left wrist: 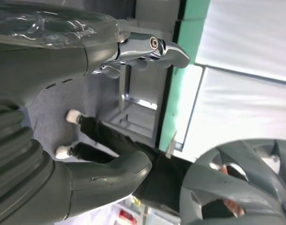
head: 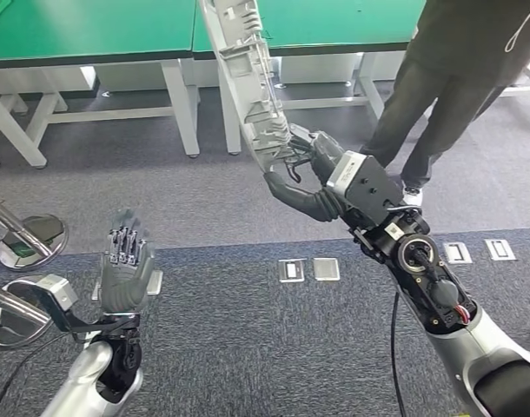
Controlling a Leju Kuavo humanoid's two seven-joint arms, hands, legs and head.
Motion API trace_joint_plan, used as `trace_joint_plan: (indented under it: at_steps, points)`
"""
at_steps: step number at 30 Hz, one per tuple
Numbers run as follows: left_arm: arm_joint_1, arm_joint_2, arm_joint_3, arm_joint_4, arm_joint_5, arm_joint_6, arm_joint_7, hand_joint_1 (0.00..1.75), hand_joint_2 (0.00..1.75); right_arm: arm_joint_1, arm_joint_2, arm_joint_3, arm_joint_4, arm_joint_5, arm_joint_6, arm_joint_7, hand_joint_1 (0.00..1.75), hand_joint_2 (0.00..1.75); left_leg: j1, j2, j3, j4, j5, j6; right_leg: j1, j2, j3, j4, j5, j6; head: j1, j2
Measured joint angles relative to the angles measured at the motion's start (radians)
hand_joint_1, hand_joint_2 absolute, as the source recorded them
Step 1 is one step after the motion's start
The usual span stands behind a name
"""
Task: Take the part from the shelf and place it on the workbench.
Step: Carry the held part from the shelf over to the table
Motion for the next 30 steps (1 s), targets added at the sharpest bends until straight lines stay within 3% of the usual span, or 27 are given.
trace_joint_plan:
  at_steps: [1, 2, 4, 5, 6, 8, 10, 13, 14, 15, 17, 19, 20, 21, 22, 24, 26, 28, 30]
  points:
    - [0.000, -0.001, 0.000, 0.000, 0.000, 0.001, 0.000, 0.00, 1.75, 0.000, 0.000, 0.000, 0.000, 0.000, 0.001, -0.001, 1.75, 1.75, 0.001, 0.012, 0.004, -0.006, 0.002, 0.003, 0.000, -0.038, -0.024, 0.055, -0.031, 0.002, 0.003, 0.000]
    - [0.001, -0.001, 0.000, 0.000, 0.000, 0.002, -0.001, 0.00, 1.75, -0.001, 0.000, 0.000, 0.001, 0.000, 0.002, -0.002, 1.75, 1.75, 0.000, 0.023, 0.005, -0.007, 0.002, 0.005, -0.001, -0.061, -0.055, 0.123, -0.065, 0.006, 0.007, 0.000]
    - [0.005, -0.001, 0.000, 0.000, 0.002, 0.005, -0.001, 0.00, 1.75, -0.001, 0.000, 0.001, 0.003, -0.001, 0.002, -0.003, 1.75, 1.75, 0.000, 0.047, 0.004, -0.007, 0.001, 0.005, -0.008, -0.074, -0.103, 0.231, -0.104, 0.014, 0.011, 0.000]
    - [0.008, -0.001, 0.000, 0.000, 0.002, 0.007, -0.001, 0.00, 1.75, -0.001, 0.000, 0.001, 0.004, -0.002, 0.003, -0.003, 1.75, 1.75, 0.001, 0.059, 0.004, -0.005, 0.000, 0.003, -0.012, -0.078, -0.103, 0.236, -0.098, 0.017, 0.014, 0.000]
    - [0.009, -0.001, 0.000, 0.000, 0.002, 0.009, 0.000, 0.00, 1.75, -0.001, 0.000, 0.001, 0.006, -0.002, 0.003, -0.002, 1.75, 1.75, 0.002, 0.071, 0.004, -0.003, -0.003, 0.000, -0.015, -0.084, -0.080, 0.198, -0.074, 0.021, 0.016, 0.000]
    - [0.009, -0.001, 0.000, 0.000, 0.003, 0.011, 0.001, 0.00, 1.75, -0.001, 0.000, 0.001, 0.007, -0.003, 0.003, -0.002, 1.75, 1.75, 0.001, 0.091, 0.004, 0.007, -0.011, -0.010, -0.015, -0.125, 0.000, 0.058, -0.017, 0.027, 0.021, 0.000]
    - [0.010, 0.000, 0.000, 0.000, 0.003, 0.013, 0.003, 0.00, 1.75, -0.001, 0.000, 0.002, 0.007, -0.003, 0.003, -0.004, 1.75, 1.75, -0.004, 0.107, 0.002, 0.021, -0.020, -0.021, -0.010, -0.150, 0.045, -0.029, 0.005, 0.021, 0.021, 0.000]
    - [0.011, 0.001, 0.000, 0.000, 0.004, 0.014, 0.005, 0.00, 1.75, -0.001, 0.000, 0.001, 0.007, -0.003, 0.003, -0.004, 1.75, 1.75, -0.004, 0.129, 0.004, 0.027, -0.028, -0.034, -0.006, -0.120, 0.044, -0.037, 0.005, 0.001, 0.011, 0.000]
    - [0.011, 0.001, 0.000, 0.000, 0.004, 0.014, 0.005, 0.00, 1.75, -0.002, 0.000, 0.001, 0.007, -0.003, 0.003, -0.004, 1.75, 1.75, 0.000, 0.117, 0.002, 0.038, -0.039, -0.039, -0.007, -0.108, 0.044, -0.038, 0.006, -0.004, 0.008, 0.000]
    - [0.011, 0.001, 0.000, 0.000, 0.004, 0.014, 0.005, 0.00, 1.75, -0.003, 0.000, 0.000, 0.007, -0.003, 0.003, -0.004, 1.75, 1.75, 0.003, 0.094, -0.011, 0.071, -0.061, -0.043, -0.008, -0.097, 0.044, -0.039, 0.009, -0.010, 0.006, 0.000]
    - [0.015, 0.001, 0.000, 0.000, 0.004, 0.014, 0.005, 0.00, 1.75, -0.004, 0.000, 0.001, 0.007, -0.003, 0.003, -0.004, 1.75, 1.75, 0.006, 0.039, -0.071, 0.203, -0.129, -0.048, -0.009, -0.075, 0.043, -0.040, 0.011, -0.018, -0.002, 0.000]
    - [0.021, 0.004, 0.000, 0.000, 0.004, 0.014, 0.005, 0.00, 1.75, -0.003, 0.000, 0.002, 0.007, -0.003, 0.004, -0.005, 1.75, 1.75, 0.006, 0.022, -0.138, 0.333, -0.174, -0.046, -0.005, -0.048, 0.041, -0.040, 0.013, -0.022, -0.006, 0.000]
    - [0.023, 0.005, 0.000, 0.000, 0.004, 0.014, 0.005, 0.00, 1.75, -0.003, 0.000, 0.003, 0.007, -0.003, 0.004, -0.005, 1.75, 1.75, 0.005, 0.020, -0.151, 0.349, -0.168, -0.043, -0.003, -0.034, 0.040, -0.039, 0.013, -0.023, -0.007, 0.000]
    - [0.024, 0.005, 0.000, 0.000, 0.004, 0.014, 0.005, 0.00, 1.75, -0.003, 0.000, 0.003, 0.007, -0.003, 0.004, -0.004, 1.75, 1.75, 0.004, 0.017, -0.142, 0.321, -0.143, -0.038, -0.002, -0.019, 0.040, -0.039, 0.014, -0.024, -0.007, 0.000]
    - [0.023, 0.006, 0.000, 0.000, 0.004, 0.014, 0.005, 0.00, 1.75, -0.003, 0.000, 0.003, 0.007, -0.003, 0.004, -0.004, 1.75, 1.75, 0.004, 0.008, -0.114, 0.255, -0.103, -0.031, -0.001, -0.004, 0.041, -0.039, 0.015, -0.023, -0.007, 0.000]
    - [0.021, 0.007, 0.000, 0.000, 0.004, 0.014, 0.005, 0.00, 1.75, -0.004, 0.000, 0.004, 0.007, -0.003, 0.004, -0.004, 1.75, 1.75, 0.003, -0.035, -0.048, 0.104, -0.037, -0.019, -0.002, 0.023, 0.039, -0.039, 0.017, -0.021, -0.007, 0.000]
    - [0.020, 0.008, 0.000, 0.000, 0.003, 0.014, 0.005, 0.00, 1.75, -0.005, 0.000, 0.003, 0.007, -0.003, 0.004, -0.004, 1.75, 1.75, -0.001, -0.056, -0.019, 0.039, -0.019, -0.016, -0.006, 0.045, 0.033, -0.040, 0.020, -0.012, -0.007, 0.000]
    - [0.020, 0.008, 0.000, -0.001, 0.003, 0.015, 0.006, 0.00, 1.75, -0.006, 0.000, 0.003, 0.007, -0.003, 0.005, -0.003, 1.75, 1.75, -0.003, -0.032, -0.013, 0.029, -0.015, -0.011, -0.011, 0.066, 0.029, -0.045, 0.025, 0.001, -0.008, 0.000]
    - [0.018, 0.006, 0.000, -0.002, 0.001, 0.016, 0.008, 0.00, 1.75, -0.006, 0.000, 0.000, 0.007, -0.003, 0.008, 0.000, 1.75, 1.75, 0.000, -0.007, -0.003, 0.009, -0.005, 0.000, -0.005, 0.031, 0.015, -0.023, 0.008, 0.010, -0.003, 0.000]
